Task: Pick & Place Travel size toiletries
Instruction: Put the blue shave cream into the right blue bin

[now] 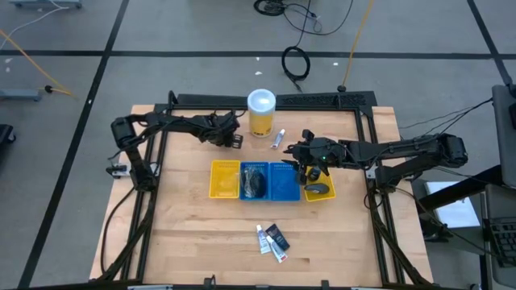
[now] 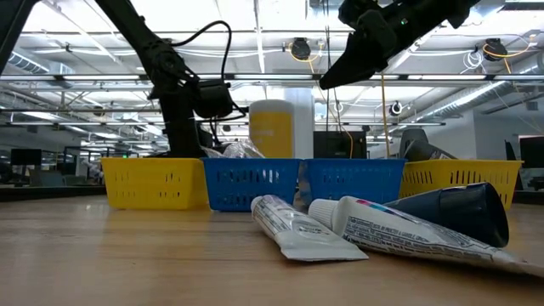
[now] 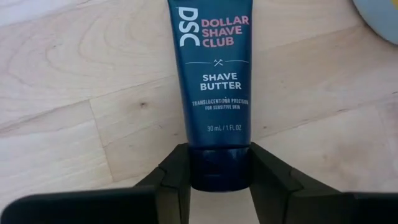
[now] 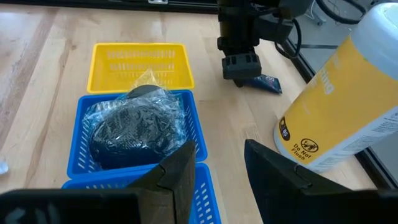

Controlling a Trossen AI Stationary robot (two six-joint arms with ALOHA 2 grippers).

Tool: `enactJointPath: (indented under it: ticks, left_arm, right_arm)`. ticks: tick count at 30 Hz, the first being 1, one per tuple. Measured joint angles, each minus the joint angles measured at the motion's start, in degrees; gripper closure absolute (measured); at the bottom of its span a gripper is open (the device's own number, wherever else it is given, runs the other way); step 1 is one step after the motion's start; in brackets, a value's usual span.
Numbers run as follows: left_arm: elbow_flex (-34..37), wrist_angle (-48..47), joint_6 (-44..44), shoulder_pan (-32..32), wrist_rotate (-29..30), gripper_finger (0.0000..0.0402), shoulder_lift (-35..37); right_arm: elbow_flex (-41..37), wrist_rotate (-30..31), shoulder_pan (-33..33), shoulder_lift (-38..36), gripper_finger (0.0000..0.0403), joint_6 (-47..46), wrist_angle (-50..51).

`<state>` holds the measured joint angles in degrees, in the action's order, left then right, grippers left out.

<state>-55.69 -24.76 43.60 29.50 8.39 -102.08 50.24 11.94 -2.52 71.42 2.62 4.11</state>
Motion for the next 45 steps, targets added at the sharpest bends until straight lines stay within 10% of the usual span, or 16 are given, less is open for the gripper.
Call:
enactJointPath:
  ticks: [25,45]
  left_arm:
    - [0.0,2.4,-9.2,-15.7,7.1,0.0292,23.3]
    - [0.0,16.8,-19.7,-30.1,8.3,0.0292,22.6]
  right_arm:
    - [0.0,0.0,0.0,0.0,0.0273,0.0,-1.0]
    - [0.0,-0.2,0.3,0.0,0.0273,-0.4,-3.5]
